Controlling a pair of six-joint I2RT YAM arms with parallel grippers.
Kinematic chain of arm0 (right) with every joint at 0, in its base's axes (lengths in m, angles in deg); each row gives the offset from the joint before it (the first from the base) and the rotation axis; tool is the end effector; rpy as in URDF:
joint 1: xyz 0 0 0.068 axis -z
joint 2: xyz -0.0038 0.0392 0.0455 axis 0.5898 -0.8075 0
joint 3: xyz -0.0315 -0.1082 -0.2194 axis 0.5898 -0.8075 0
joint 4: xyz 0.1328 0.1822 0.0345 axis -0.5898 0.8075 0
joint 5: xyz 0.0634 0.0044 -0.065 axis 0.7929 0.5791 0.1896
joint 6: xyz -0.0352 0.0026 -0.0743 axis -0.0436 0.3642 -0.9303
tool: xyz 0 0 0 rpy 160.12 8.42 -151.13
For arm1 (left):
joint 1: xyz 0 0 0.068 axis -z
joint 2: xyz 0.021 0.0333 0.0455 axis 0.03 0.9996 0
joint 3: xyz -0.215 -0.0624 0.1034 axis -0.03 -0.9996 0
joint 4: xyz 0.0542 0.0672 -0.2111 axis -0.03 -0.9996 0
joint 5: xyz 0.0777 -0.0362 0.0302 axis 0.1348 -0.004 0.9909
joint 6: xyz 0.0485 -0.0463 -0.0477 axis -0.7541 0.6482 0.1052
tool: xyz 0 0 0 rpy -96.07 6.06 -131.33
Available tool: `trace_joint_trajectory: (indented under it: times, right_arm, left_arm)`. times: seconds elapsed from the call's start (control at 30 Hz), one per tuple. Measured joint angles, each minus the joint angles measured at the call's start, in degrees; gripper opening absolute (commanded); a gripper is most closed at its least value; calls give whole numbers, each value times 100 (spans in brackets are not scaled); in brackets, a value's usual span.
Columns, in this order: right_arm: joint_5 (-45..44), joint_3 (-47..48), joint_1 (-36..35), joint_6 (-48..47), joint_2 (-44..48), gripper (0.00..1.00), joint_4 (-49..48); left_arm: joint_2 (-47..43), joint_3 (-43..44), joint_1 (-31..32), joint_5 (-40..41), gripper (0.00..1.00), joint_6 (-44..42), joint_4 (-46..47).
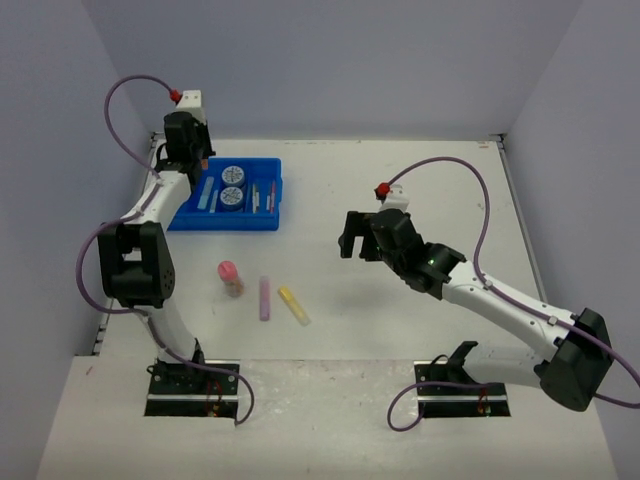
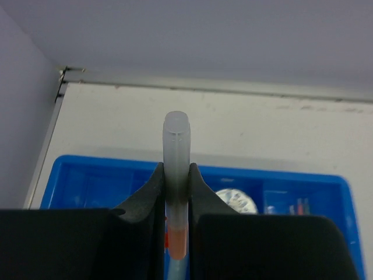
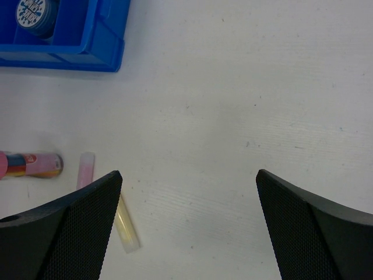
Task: Sort the stationery into containers
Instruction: Place the pen in the storage box, then pick up the pen from the center of the board.
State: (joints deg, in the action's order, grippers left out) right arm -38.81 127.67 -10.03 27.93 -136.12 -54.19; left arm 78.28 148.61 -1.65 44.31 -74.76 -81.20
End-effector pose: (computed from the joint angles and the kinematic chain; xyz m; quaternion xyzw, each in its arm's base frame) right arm 0.2032 0.1761 0.2585 0.0023 0.8706 0.1892 0.4542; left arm 0.4319 0.0064 0.2748 -0.0583 0.8096 0.0175 0.5838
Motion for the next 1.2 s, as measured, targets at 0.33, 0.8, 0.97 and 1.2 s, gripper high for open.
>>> trace_joint_trajectory:
  times: [0.33,0.8,0.97,1.2]
  right_arm:
    - [883,63,-38,-222,-260,99,-125]
    - [900,1972,-1178,-573,-2658,72,718]
    - [874,2681,-1518,-607,-3674,58,1360]
    - [997,3014,-1834,-685,-4471,56,2054]
  left_arm:
    - [106,-892,-310,106,42,-477,32]
    - [-423,-1086,-305,177,86,296,-179]
    - [-2201,-1510,-305,226,100,1617,-459]
    - [-4804,-2545,-305,-300,100,2681,-168]
